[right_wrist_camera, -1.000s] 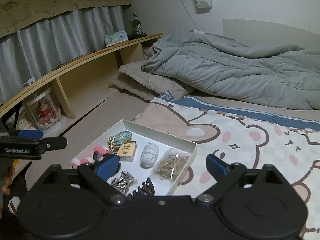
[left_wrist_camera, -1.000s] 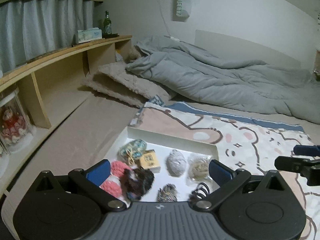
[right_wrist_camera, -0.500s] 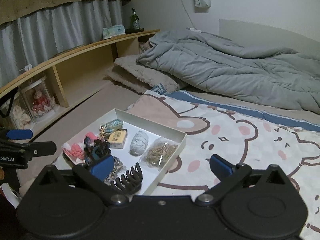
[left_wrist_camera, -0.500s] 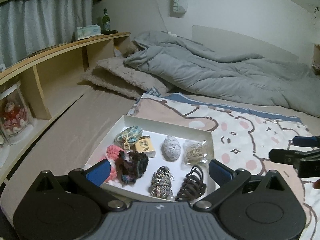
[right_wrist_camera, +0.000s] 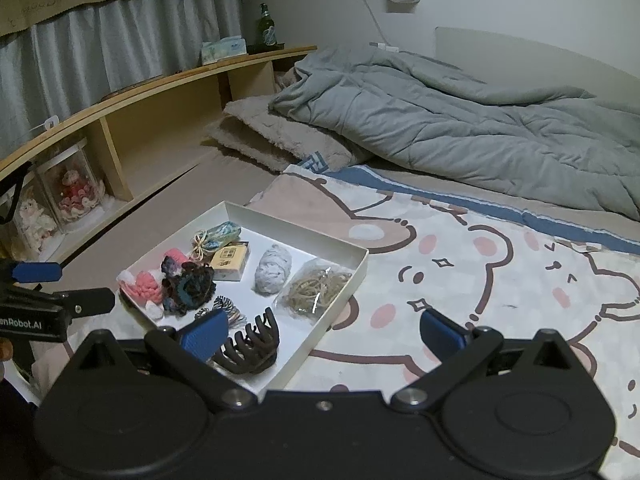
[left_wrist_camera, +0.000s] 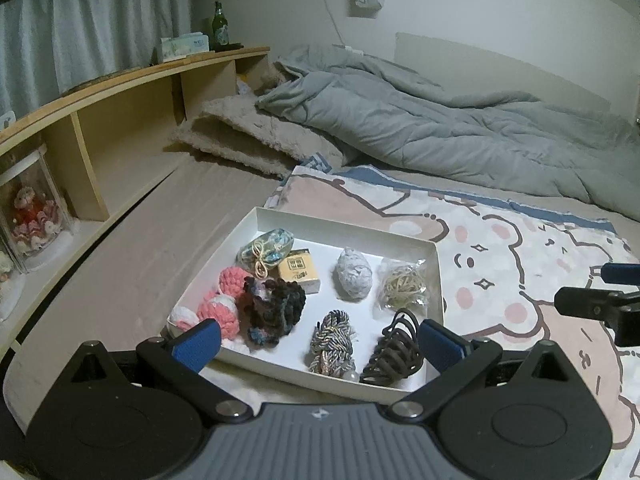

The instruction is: Organize objects

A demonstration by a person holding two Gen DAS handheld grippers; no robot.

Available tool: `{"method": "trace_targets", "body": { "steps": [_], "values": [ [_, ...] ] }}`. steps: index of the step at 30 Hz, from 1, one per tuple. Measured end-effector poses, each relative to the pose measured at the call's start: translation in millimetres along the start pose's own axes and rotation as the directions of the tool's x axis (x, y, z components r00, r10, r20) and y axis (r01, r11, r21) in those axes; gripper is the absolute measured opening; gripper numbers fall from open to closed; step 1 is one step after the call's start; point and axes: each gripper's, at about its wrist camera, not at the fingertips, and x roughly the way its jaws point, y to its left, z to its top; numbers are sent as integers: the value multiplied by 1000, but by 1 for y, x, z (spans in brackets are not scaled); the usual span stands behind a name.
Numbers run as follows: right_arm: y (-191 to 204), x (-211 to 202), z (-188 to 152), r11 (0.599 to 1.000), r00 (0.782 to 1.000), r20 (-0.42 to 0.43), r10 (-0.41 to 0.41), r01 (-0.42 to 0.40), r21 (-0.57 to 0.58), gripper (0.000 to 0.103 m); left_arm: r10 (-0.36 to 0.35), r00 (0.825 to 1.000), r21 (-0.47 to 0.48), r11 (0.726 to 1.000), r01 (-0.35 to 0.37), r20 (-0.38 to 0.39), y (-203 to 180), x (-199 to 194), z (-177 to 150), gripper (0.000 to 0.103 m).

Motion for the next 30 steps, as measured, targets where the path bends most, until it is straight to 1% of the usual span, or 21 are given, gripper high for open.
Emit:
{"method": "trace_targets", "body": {
  "steps": [11,30],
  "values": [
    [0,5,-1,1000,1000,-20,0,0,-1,103,-13,1000,10,1000,13,1,-4,1,-2,103],
    [1,10,-4,1000,999,-37,1,-1,-5,103,-23,999,-7,1000,23,-29,-3,8,-4,103]
  ]
}}
